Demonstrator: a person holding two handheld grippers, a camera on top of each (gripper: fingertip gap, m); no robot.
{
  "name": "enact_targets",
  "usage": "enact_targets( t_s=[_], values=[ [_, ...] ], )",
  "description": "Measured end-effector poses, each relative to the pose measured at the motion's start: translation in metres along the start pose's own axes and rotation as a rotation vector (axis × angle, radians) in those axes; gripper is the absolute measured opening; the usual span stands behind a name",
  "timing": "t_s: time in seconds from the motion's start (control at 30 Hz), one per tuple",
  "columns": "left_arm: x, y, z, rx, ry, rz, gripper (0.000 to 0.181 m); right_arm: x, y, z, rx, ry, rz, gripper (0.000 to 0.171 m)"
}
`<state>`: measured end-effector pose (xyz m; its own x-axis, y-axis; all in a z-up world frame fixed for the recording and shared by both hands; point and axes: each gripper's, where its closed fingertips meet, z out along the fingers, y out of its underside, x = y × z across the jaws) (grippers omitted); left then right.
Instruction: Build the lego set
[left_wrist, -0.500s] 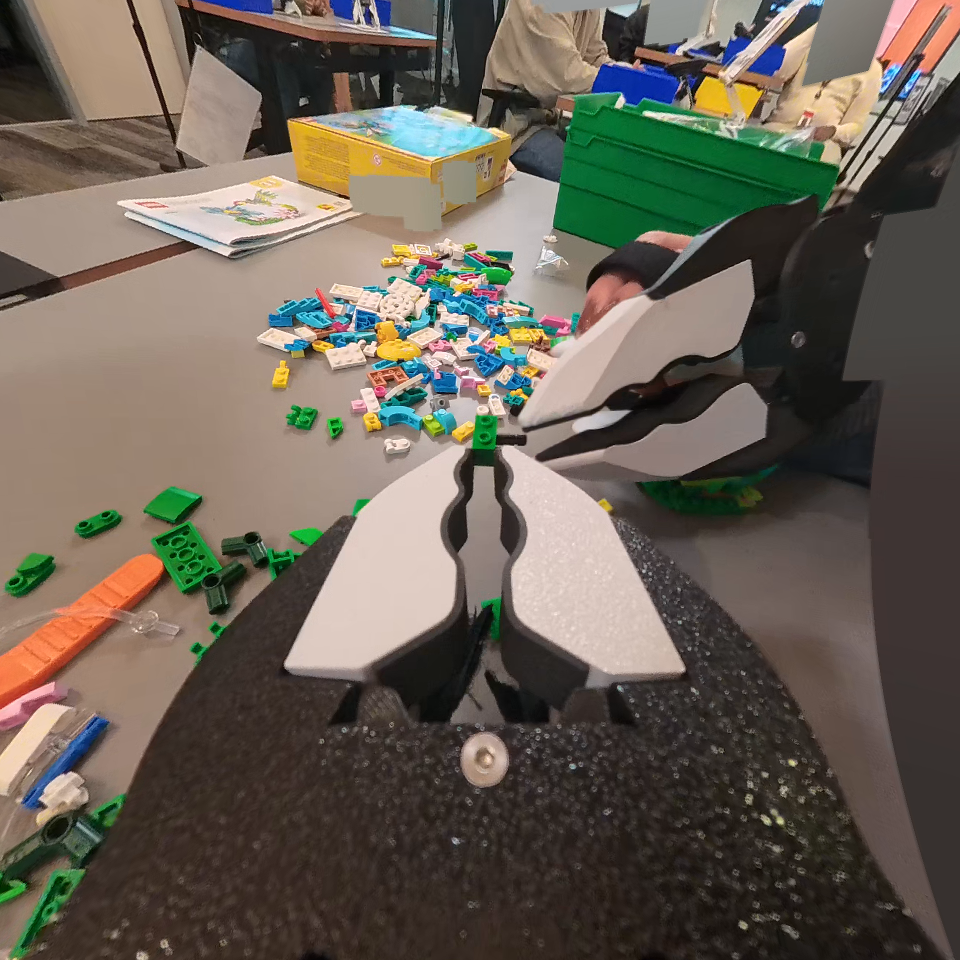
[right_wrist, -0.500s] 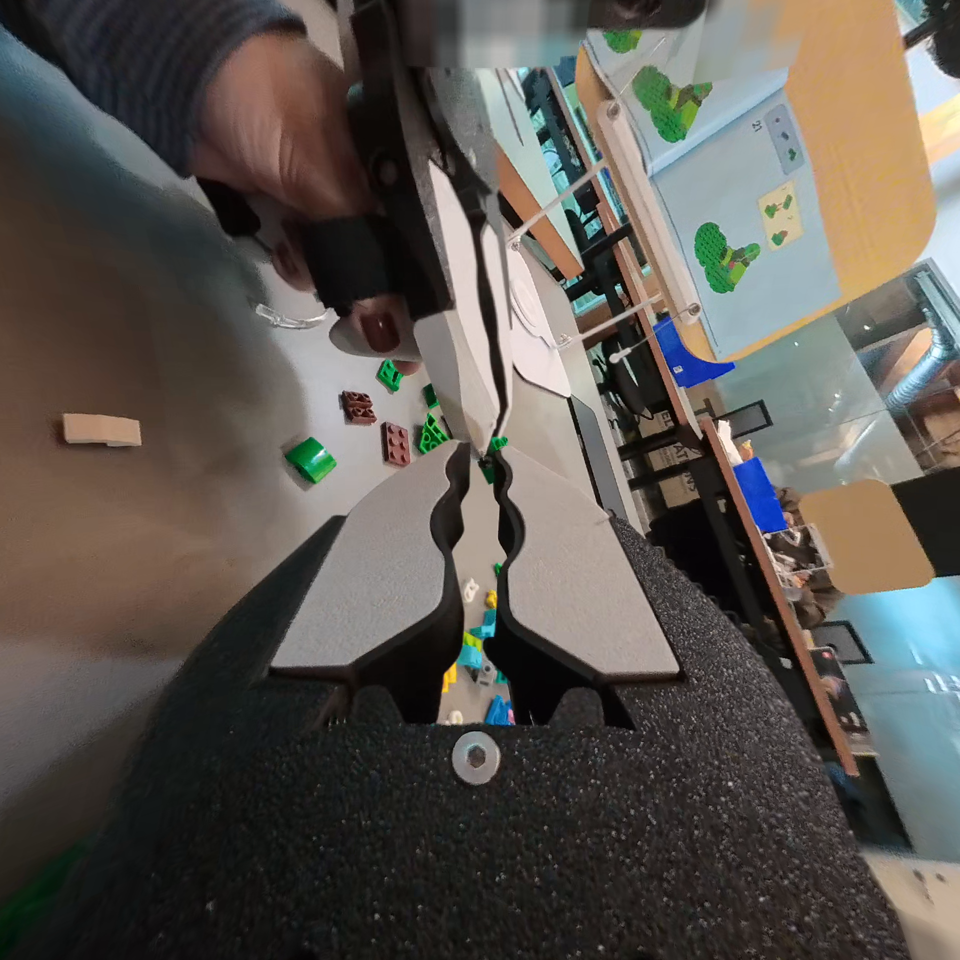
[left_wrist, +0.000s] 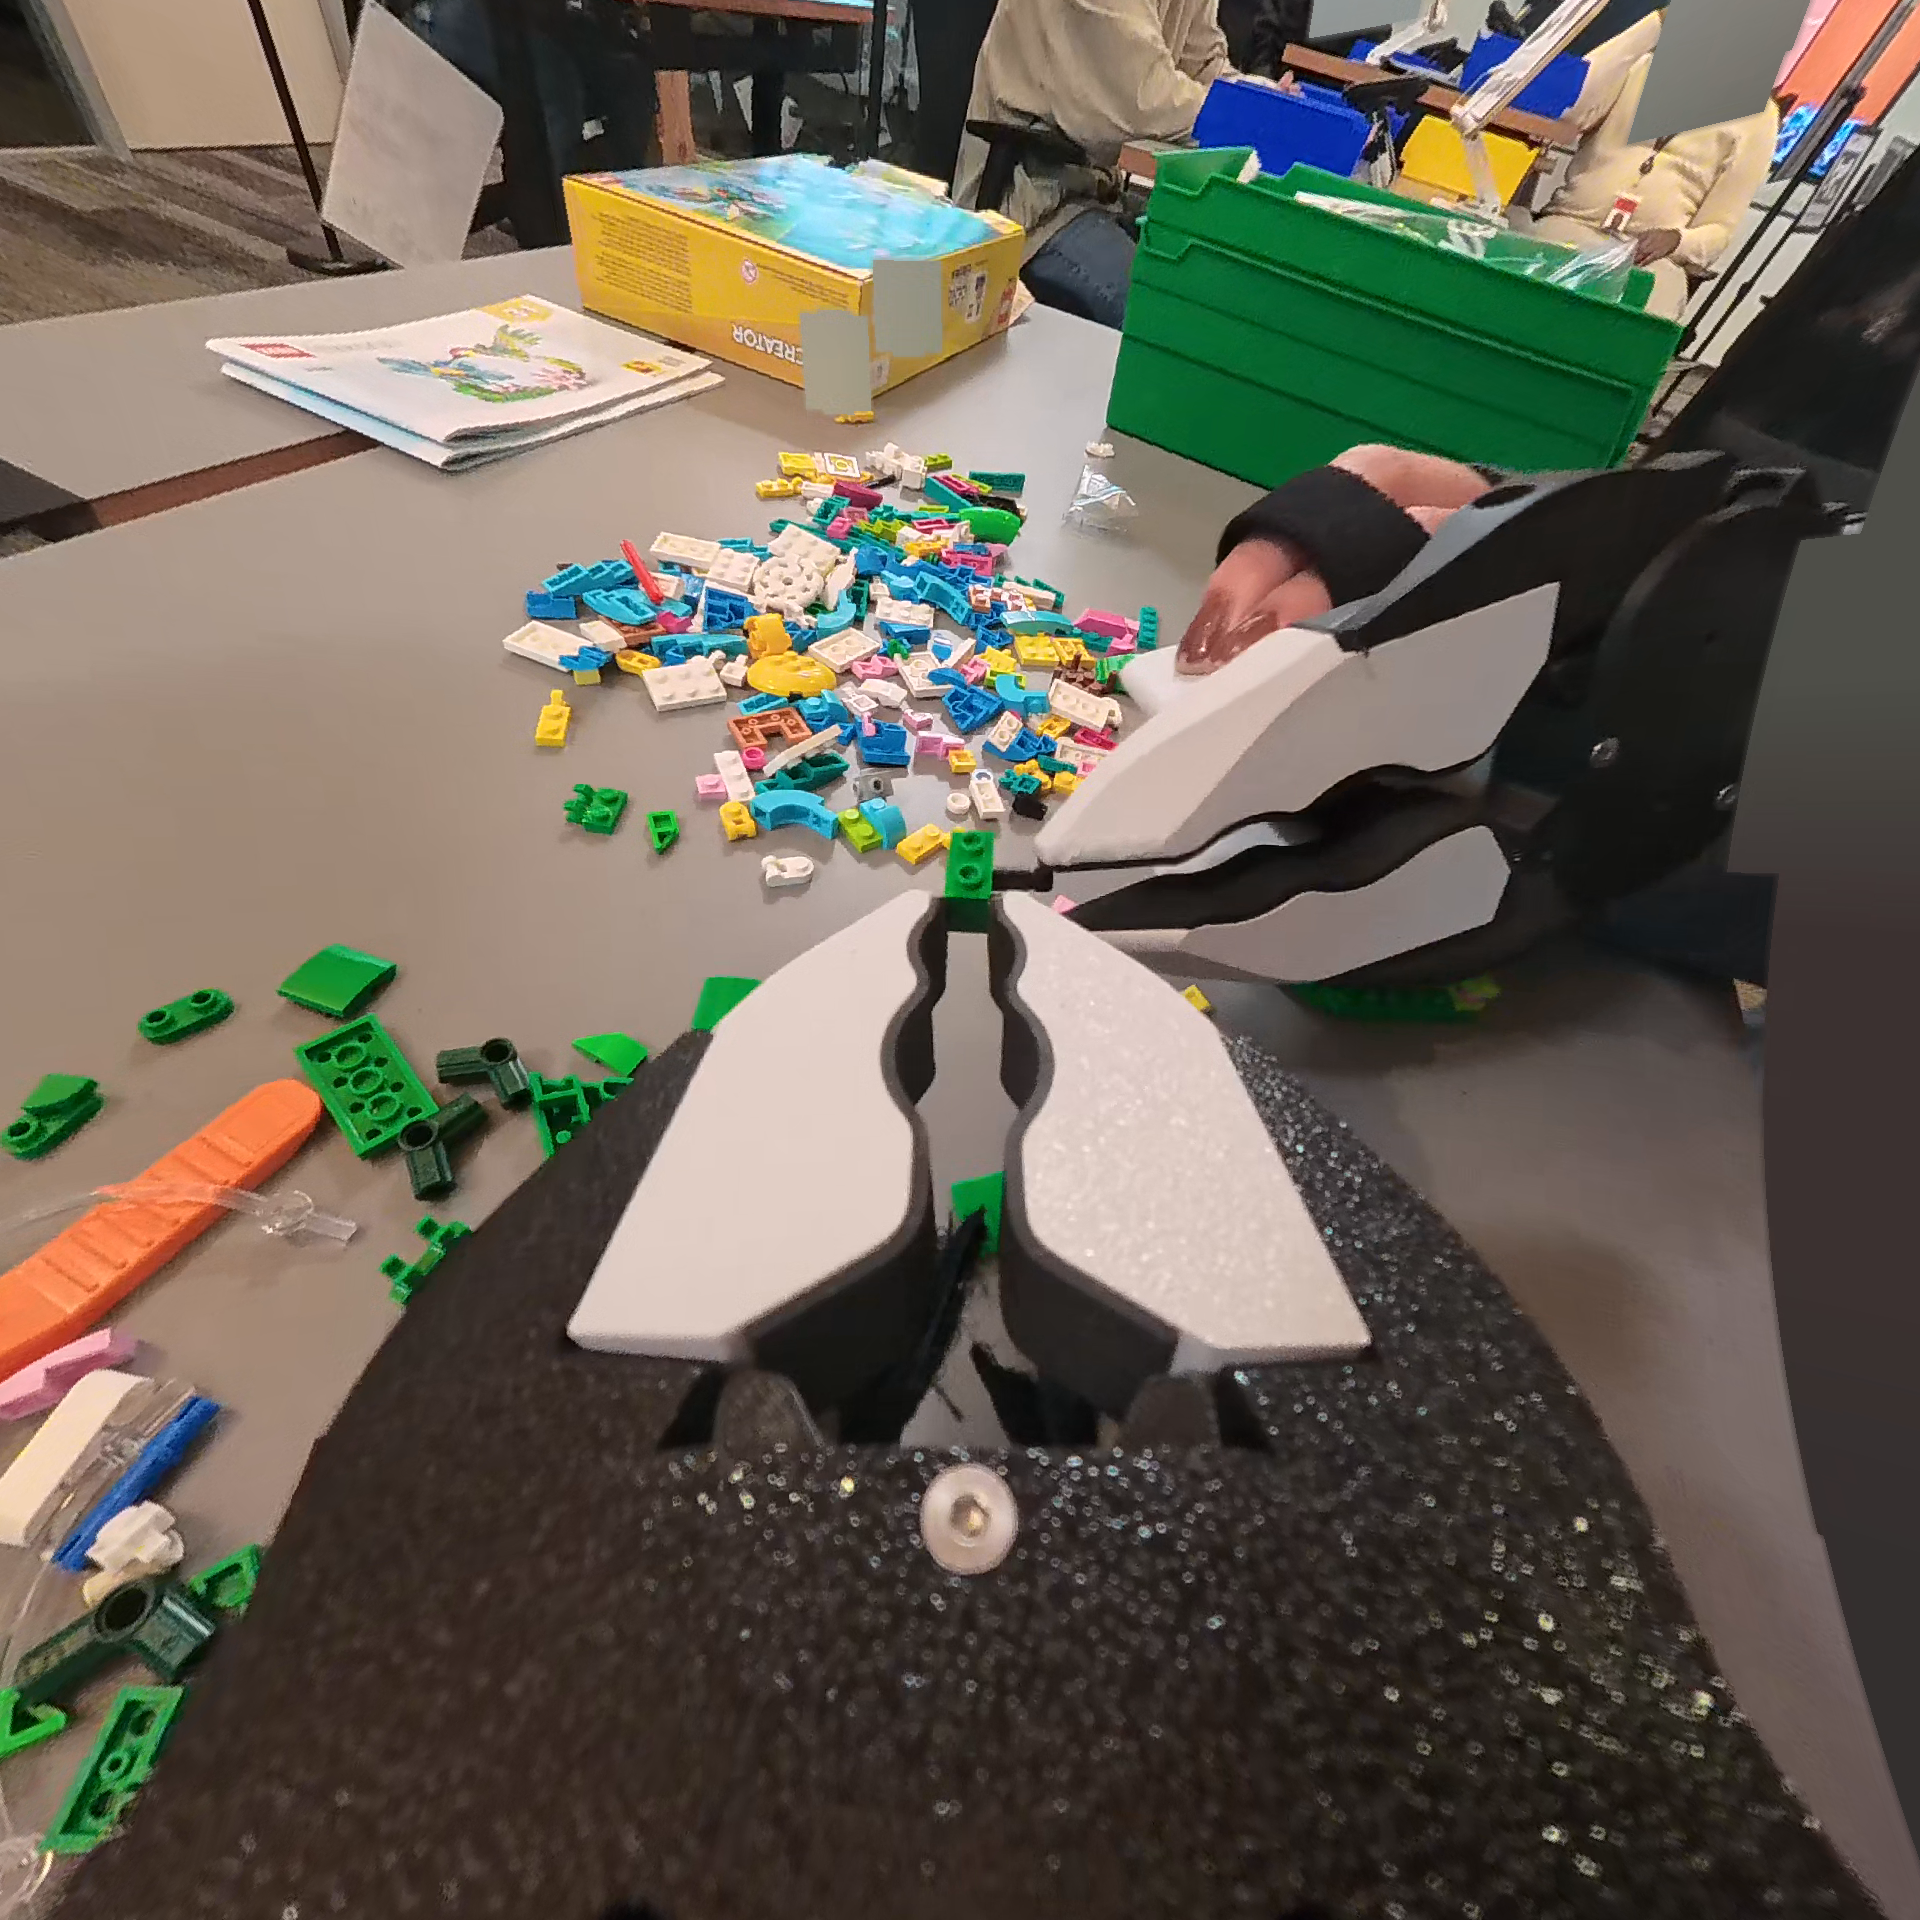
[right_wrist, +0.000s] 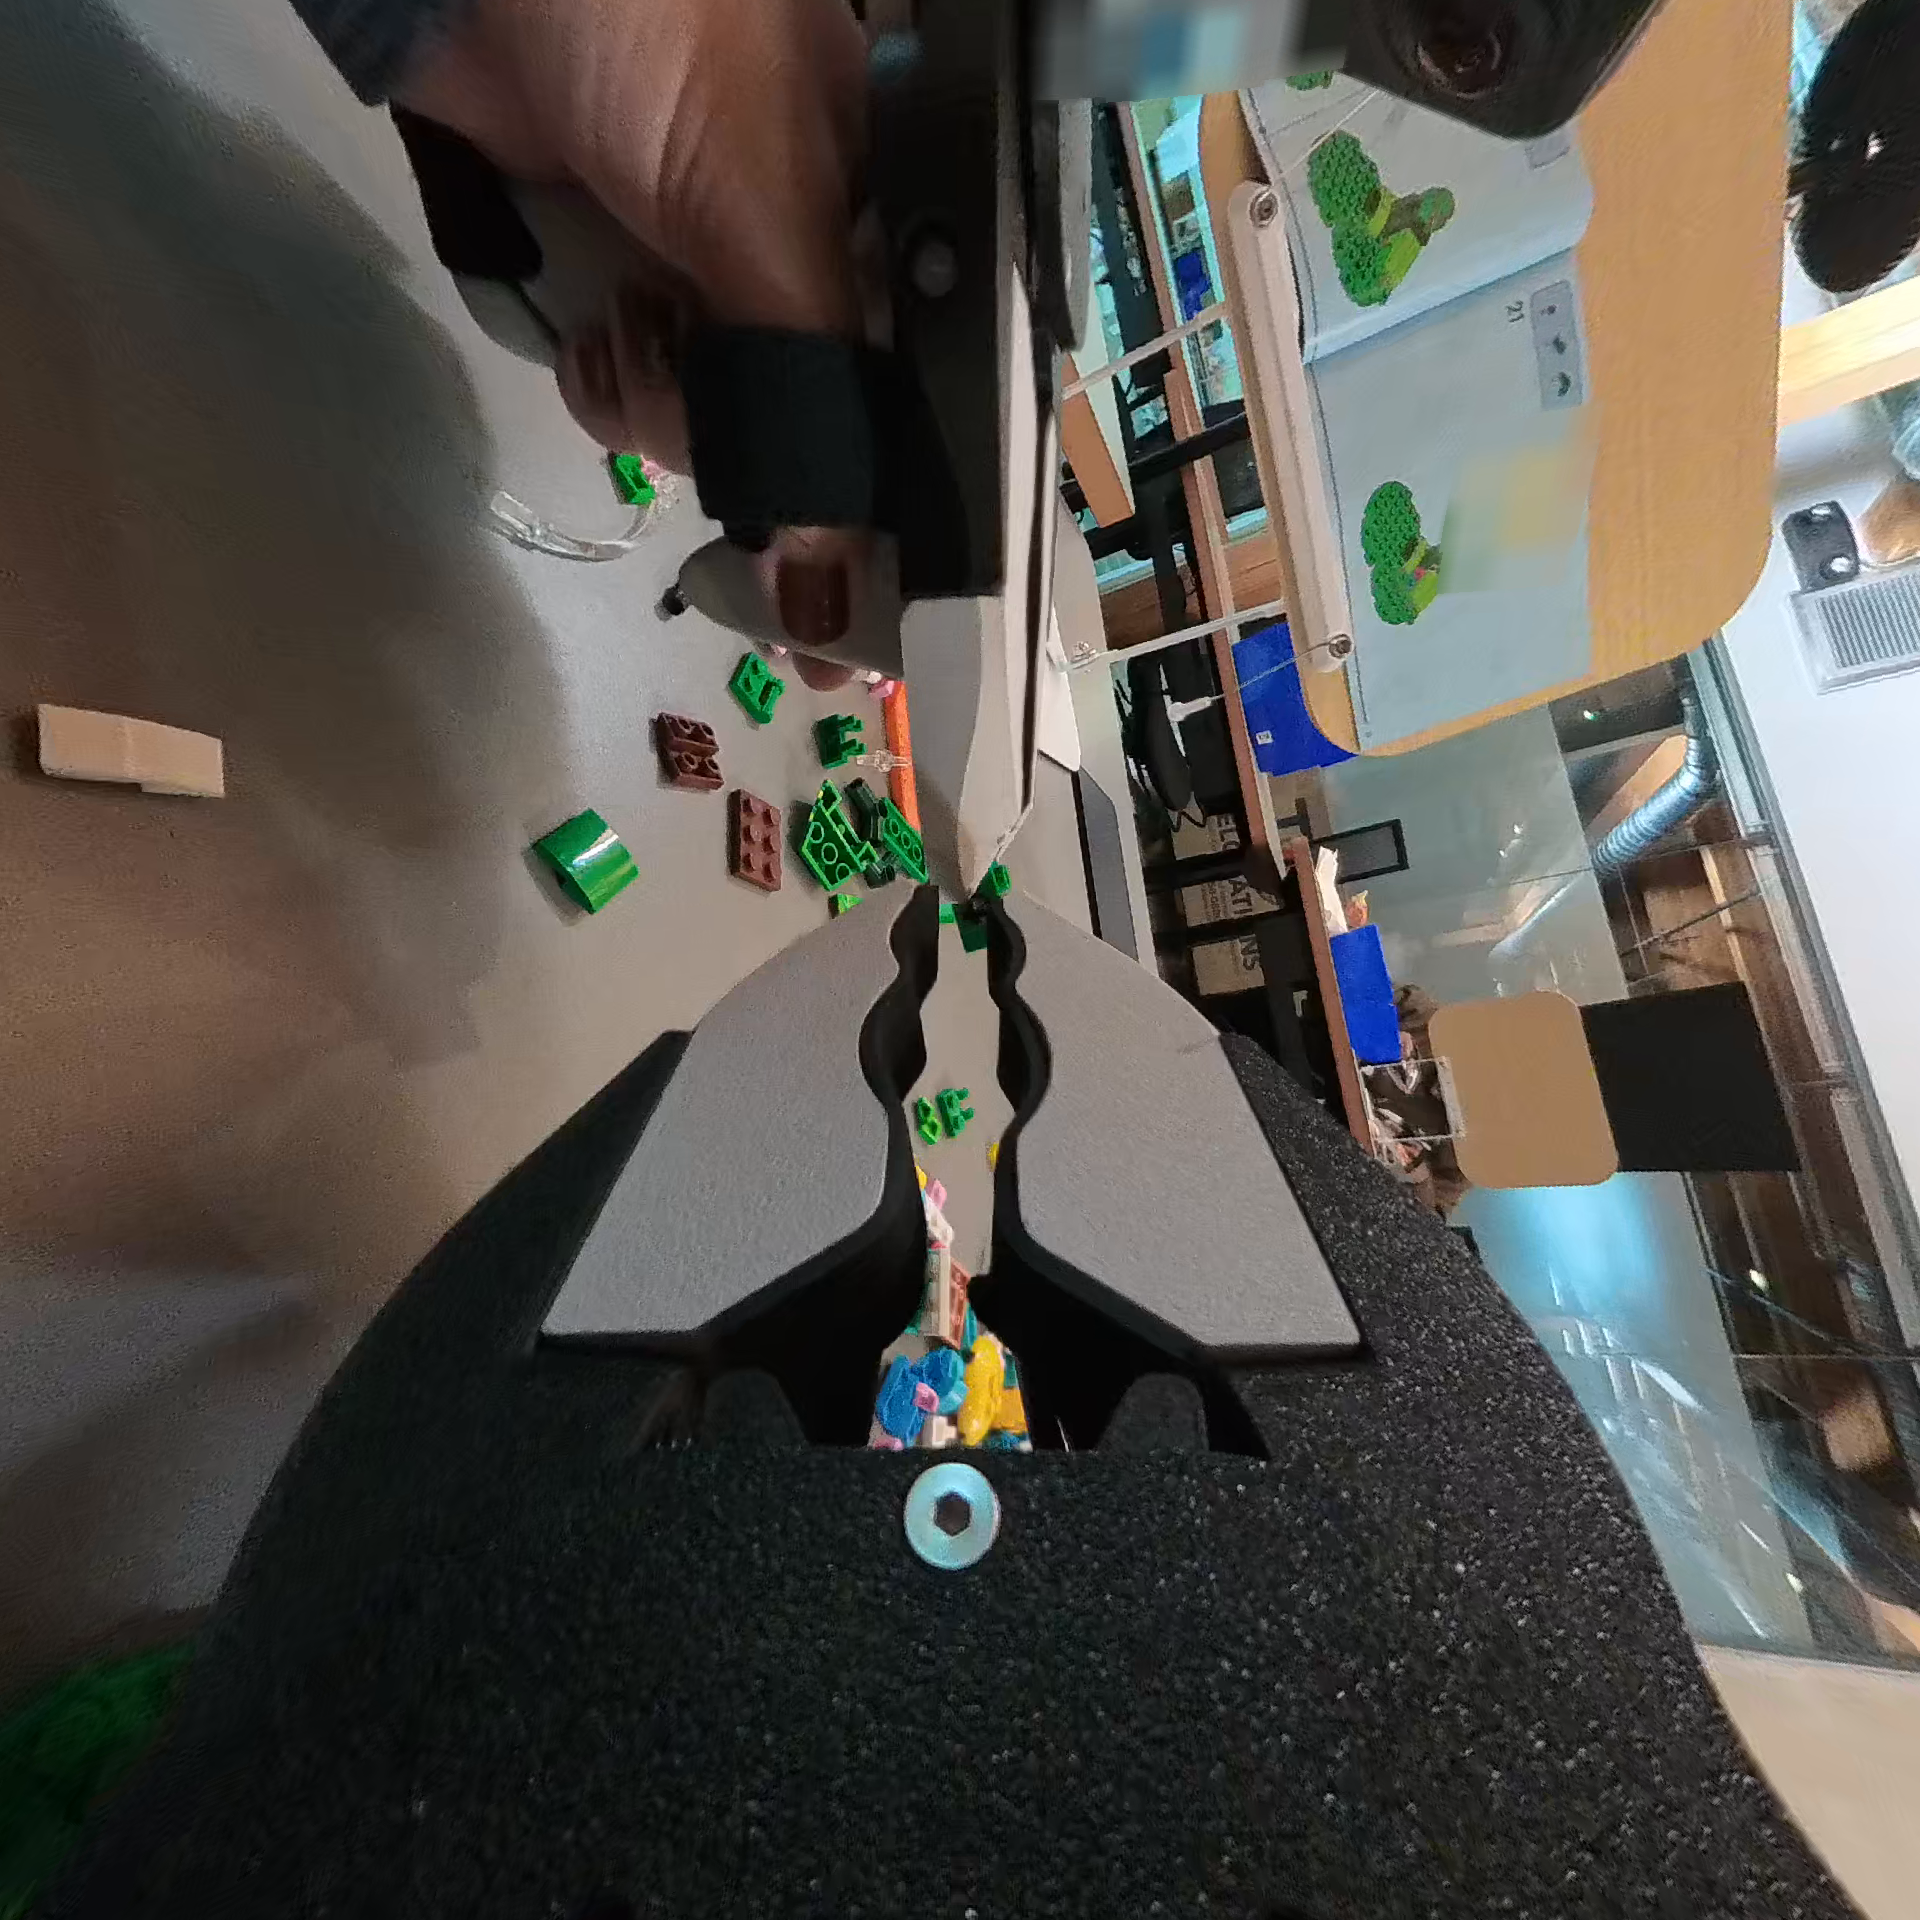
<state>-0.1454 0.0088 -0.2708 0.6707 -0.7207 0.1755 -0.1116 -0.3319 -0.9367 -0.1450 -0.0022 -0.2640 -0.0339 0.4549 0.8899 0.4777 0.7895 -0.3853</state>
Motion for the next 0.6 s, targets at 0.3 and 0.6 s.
enact_targets(
  t_s=[0.3, 0.6],
  values=[
    [0.003, -0.002, 0.000, 0.005, 0.025, -0.022, 0.007, 0.005, 0.000, -0.001, -0.006, 0.021, 0.024, 0.003],
    [0.016, -0.028, -0.007, 0.165, 0.052, 0.056, 0.031, 0.042, -0.004, -0.025, 0.318, -0.008, 0.548, 0.003]
  ],
)
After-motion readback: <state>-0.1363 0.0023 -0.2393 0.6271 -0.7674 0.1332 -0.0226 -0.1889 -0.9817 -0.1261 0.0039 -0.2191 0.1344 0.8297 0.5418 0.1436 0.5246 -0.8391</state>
